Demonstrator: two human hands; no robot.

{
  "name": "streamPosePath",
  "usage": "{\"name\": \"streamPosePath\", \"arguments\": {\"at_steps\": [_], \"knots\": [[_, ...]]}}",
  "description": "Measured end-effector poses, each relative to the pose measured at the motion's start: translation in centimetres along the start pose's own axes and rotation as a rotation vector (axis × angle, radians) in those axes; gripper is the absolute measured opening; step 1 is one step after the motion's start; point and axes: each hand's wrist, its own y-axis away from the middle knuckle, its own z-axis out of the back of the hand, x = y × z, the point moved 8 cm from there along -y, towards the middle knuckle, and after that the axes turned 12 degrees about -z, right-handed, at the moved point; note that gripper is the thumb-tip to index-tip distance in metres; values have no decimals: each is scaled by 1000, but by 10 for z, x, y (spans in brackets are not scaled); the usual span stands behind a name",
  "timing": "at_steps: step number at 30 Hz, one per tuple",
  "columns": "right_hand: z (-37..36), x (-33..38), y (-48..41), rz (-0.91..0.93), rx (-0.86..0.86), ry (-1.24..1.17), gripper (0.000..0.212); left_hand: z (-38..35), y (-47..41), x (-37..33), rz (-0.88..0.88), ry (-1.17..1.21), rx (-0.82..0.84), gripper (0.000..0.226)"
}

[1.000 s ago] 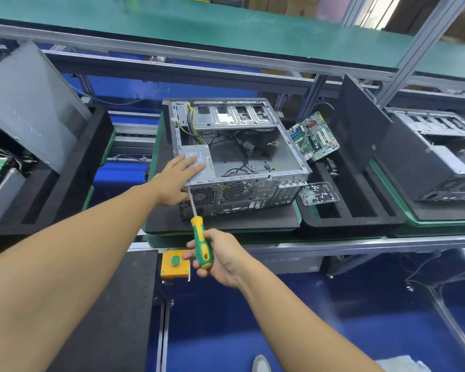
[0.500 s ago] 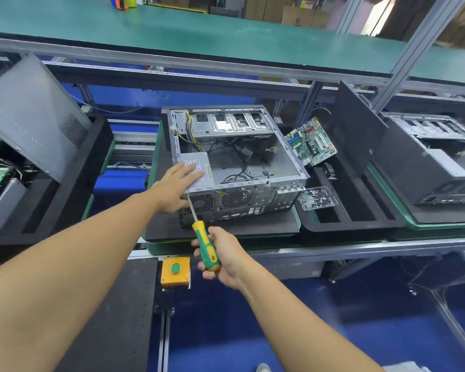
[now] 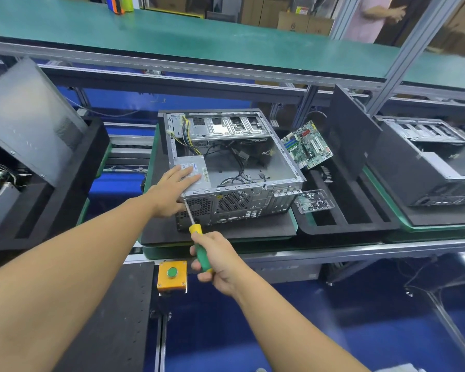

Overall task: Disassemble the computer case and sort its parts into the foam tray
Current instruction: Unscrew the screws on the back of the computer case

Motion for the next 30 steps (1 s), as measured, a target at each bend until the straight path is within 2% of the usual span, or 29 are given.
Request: {"name": "streamPosePath", "arguments": {"at_steps": [3,7,12,17,21,23,26,30], "knots": [[-4,-1,2,-78,48,-102,25,0,-1,1,-1,3,-7,91],[-7,-5,-1,-65,102,-124,30,-1,-1,2,-6,-4,-8,92],[1,-7,-4,27,35,-92,18,-1,-1,3,-7,12,-13,91],[3,-7,-4,-45,21,-109,20,-1,-1,3,-6,12,-16,92],[-8,-8,-1,-111,117,-117,34,-2,-1,4,-3,8,-13,93],[-7,-5,-1,-63,97,-88,30,-1,-2,4,-6,6,-12,93],[-2,-2,-2,29,40,-28,10,-2,-2,4,-7,8,-12,93],[2,-7,-5,-10,7,-11,13,-2,-2,4,-9,9,-13,93]]}}
